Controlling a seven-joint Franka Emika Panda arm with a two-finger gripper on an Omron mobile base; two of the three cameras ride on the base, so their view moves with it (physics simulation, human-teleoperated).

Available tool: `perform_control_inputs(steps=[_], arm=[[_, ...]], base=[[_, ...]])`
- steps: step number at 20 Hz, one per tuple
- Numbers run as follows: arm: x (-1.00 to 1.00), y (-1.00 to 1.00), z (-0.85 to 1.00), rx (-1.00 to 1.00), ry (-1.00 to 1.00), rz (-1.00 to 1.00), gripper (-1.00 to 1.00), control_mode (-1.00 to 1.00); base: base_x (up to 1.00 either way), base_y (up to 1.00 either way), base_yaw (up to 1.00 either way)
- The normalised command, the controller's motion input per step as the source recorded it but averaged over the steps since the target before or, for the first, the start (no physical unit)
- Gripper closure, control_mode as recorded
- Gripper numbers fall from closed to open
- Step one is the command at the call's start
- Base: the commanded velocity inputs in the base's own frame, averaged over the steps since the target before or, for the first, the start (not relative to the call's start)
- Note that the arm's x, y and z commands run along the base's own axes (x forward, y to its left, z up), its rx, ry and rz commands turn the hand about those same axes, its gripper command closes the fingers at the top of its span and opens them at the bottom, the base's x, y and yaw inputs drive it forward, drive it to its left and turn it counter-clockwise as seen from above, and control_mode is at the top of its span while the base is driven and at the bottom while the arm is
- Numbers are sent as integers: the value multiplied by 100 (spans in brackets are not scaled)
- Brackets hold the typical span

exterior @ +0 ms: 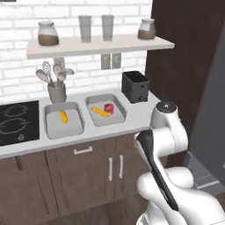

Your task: Place one corn and one steak in each tupperware on the nearby counter, to pack two identical lunches.

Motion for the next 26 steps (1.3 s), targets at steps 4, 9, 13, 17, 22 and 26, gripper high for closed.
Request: perform_control_inputs(steps=[4, 9, 13, 17, 22, 26], arm=[[0, 0, 0, 0, 0, 0, -100, 100], [0, 0, 0, 0, 0, 0, -100, 100], [0, 0, 0, 0, 0, 0, -100, 100], [0, 0, 0, 0, 0, 0, -100, 100], [0, 0, 0, 0, 0, 0, -100, 100], [0, 0, 0, 0, 0, 0, -100, 100]], base=[[-74, -9, -63], [-87, 0, -68], [-14, -68, -65], [31, -100, -49], [40, -100, -38], [69, -100, -23]])
